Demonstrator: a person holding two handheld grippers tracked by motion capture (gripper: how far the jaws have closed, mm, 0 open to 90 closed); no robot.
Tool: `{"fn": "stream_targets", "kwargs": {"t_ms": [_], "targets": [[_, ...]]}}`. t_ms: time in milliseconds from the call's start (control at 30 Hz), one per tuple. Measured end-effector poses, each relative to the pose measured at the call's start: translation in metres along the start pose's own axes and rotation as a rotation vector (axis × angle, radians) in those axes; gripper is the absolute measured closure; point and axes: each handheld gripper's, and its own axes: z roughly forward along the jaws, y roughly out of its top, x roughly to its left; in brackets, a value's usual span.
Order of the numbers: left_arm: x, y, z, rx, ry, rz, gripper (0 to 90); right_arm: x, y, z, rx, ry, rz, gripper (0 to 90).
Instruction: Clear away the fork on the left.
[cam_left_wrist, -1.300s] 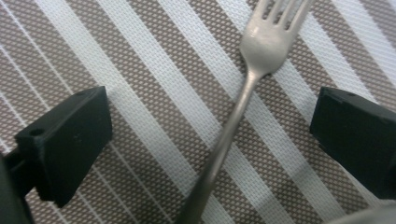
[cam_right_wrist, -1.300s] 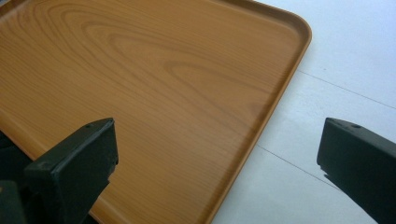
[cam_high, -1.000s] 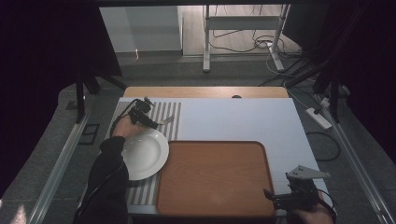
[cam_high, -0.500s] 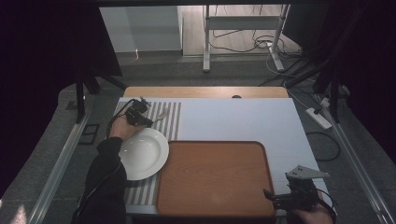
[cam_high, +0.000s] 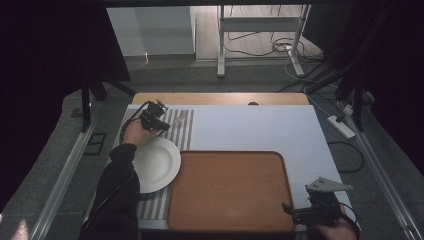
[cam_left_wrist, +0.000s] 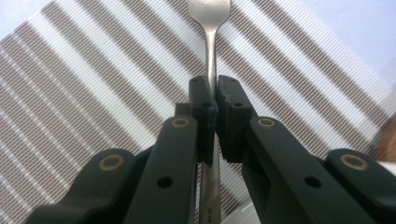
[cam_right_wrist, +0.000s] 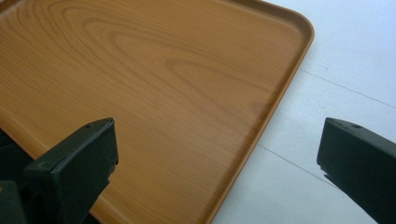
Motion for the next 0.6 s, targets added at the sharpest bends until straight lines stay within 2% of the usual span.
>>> {"fn": "stream_targets", "kwargs": {"t_ms": [133,300,600], "targets": [[-0.007,0.007,0.002,-0.006,-0.012,0.015,85.6,0.0,0.0,0.0,0.0,0.001,0.001,0.0],[-0.025,0.019,0.007,-0.015,-0.043,0.035,85.6,0.0,0.0,0.0,-0.003,0.002,0.002,0.0],[-0.05,0.031,0.01,-0.007,-0.067,0.063,85.6,0.0,0.0,0.0,-0.003,0.004,0.002,0.0]]}}
